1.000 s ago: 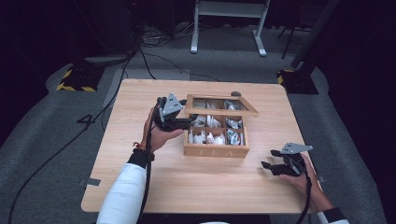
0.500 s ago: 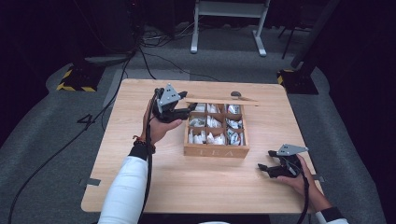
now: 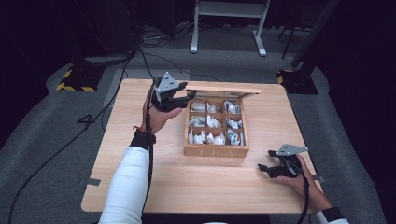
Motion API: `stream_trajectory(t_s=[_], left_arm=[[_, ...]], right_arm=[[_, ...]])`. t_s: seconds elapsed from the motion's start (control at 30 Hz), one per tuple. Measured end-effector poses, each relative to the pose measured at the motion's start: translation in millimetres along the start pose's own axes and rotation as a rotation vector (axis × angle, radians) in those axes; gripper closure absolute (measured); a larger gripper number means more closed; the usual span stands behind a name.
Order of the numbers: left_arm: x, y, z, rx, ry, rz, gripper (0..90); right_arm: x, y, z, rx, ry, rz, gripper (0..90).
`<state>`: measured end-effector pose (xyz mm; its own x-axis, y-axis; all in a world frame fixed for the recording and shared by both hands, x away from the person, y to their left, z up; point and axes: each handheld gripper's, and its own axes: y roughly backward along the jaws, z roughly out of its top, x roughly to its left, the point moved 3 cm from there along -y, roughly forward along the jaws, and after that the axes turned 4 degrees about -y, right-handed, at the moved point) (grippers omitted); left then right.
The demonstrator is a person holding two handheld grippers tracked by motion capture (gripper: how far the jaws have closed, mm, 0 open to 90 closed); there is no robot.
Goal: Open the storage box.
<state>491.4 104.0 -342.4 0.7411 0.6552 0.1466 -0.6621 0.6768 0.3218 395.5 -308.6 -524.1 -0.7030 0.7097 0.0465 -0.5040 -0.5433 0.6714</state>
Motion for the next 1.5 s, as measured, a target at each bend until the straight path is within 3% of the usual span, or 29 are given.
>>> stream_trajectory(t_s=[0.6,0.93,1.0,1.5], left_arm=[[22.2,-13.6,18.9,-0.013,0.034,0.033,54.5],[29.0,-20.4,22.7,-0.009,0.045,0.038,54.9],[27.9,-26.1,23.0,0.021,0.027,0.043,58.4],[38.7,-37.2,28.8,0.005,0.059,0.069,57.9]], right_arm=[[0.2,-0.3,0.2,0.000,0.000,-0.001,19.6],[0.1,-0.3,0.2,0.001,0.001,-0.001,19.5],[0.1,-0.3,0.2,0.001,0.001,-0.001,19.5],[0.0,-0.3,0.2,0.001,0.002,-0.001,19.5]])
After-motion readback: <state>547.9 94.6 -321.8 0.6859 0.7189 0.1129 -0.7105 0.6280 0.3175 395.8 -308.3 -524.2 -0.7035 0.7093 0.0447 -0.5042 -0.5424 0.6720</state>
